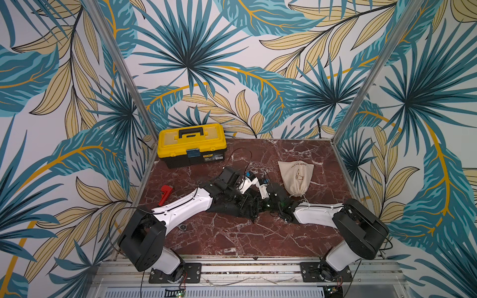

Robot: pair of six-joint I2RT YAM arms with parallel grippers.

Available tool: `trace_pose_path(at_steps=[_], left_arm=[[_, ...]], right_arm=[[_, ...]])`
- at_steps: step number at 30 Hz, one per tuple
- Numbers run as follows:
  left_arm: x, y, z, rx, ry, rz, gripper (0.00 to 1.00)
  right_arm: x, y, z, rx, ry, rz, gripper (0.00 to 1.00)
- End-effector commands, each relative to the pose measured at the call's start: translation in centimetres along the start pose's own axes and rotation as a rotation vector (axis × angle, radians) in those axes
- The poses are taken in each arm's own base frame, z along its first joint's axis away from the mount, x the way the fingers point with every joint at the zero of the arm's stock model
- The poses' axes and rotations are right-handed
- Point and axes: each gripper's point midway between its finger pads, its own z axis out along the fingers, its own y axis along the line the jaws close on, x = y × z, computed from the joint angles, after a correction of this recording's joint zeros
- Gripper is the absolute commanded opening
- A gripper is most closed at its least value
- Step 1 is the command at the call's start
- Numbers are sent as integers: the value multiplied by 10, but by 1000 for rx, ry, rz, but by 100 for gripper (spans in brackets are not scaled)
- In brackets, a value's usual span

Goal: Pack away hair dryers
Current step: Place the hair dryer in the drawstring bag.

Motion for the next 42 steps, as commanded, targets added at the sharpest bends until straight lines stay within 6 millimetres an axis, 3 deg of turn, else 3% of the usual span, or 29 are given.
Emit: trace_pose_path(at_steps=[1, 6, 9, 12, 16, 21, 27, 37, 42], left_arm=[[12, -10, 2, 40, 40, 24, 5], [9, -9, 1, 38, 36, 27, 5], [7, -10, 1, 44, 36, 26, 5], [7, -13, 1, 60, 37, 18, 5], [9, -17, 0, 70, 39, 15, 5], [16, -19, 0, 78, 49, 10, 6], [26, -24, 2, 94, 71, 2, 6], [34, -24, 3, 95, 85, -1, 7], [32, -24, 3, 90, 82, 4, 7]], right_arm=[[-8, 26, -26, -66, -29, -41, 54], [3, 14, -62, 36, 13, -96, 57], [-4, 5, -85, 104, -27, -118, 59], [-15, -21, -102, 178, -57, -28, 60], [-33, -44, -111, 141, -113, 154, 60], [-35, -59, -91, 91, -50, 321, 61], [-33, -53, -61, -22, 14, 468, 59], [-44, -56, -43, -66, -21, 529, 59], [-44, -57, -36, -89, -24, 557, 51]])
